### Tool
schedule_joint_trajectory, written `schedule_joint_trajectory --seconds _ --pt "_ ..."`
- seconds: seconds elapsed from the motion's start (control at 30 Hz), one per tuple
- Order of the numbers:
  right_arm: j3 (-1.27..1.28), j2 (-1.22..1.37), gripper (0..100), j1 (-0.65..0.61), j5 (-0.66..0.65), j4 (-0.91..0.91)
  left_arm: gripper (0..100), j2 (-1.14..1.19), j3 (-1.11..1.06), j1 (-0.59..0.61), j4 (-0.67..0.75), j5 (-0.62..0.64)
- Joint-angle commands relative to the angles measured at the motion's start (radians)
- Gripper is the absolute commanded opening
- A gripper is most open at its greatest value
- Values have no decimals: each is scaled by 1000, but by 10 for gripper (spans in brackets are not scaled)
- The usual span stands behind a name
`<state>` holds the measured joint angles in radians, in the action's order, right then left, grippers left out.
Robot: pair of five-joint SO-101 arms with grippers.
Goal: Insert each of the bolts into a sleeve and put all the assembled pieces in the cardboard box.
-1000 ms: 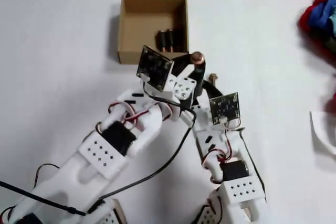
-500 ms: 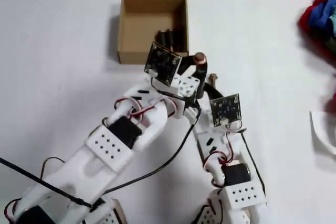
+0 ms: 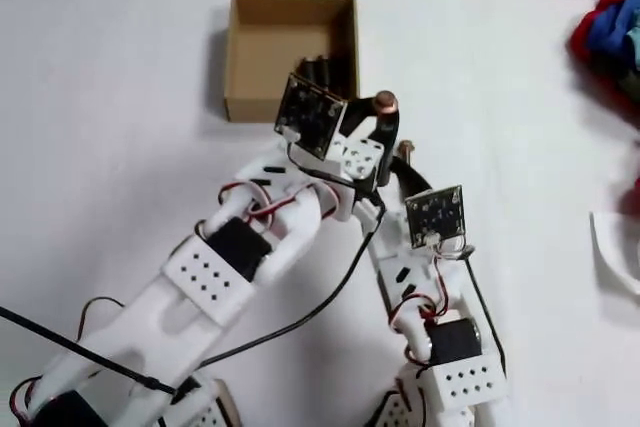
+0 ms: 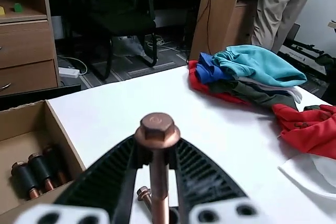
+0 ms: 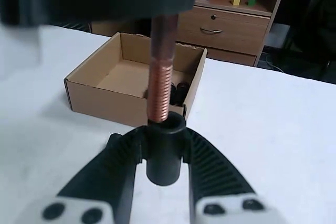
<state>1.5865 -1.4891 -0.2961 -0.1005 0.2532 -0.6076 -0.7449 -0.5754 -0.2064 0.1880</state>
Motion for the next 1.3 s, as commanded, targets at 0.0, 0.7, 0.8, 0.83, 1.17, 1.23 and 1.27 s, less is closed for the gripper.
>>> schedule_joint_trajectory --seconds 0.0,0.7,0.8,0.83,1.17,1.23,1.27 --pt "-68 -27 21 -7 -6 -1 26 -5 36 -40 -3 -3" --pt "-57 -27 21 -7 -11 -5 26 -3 36 -21 3 -8" --pt "-57 -27 21 -7 -9 -5 26 -3 31 -21 3 -9" --pt "-57 -27 21 -7 -9 -5 26 -3 31 -21 0 -8" --pt "-57 -31 21 -7 -9 -1 26 -2 33 -18 3 -12" --pt "-57 -33 21 -7 -9 1 26 -2 33 2 3 -11" --pt "-57 -33 21 -7 -9 1 26 -2 33 12 3 -9"
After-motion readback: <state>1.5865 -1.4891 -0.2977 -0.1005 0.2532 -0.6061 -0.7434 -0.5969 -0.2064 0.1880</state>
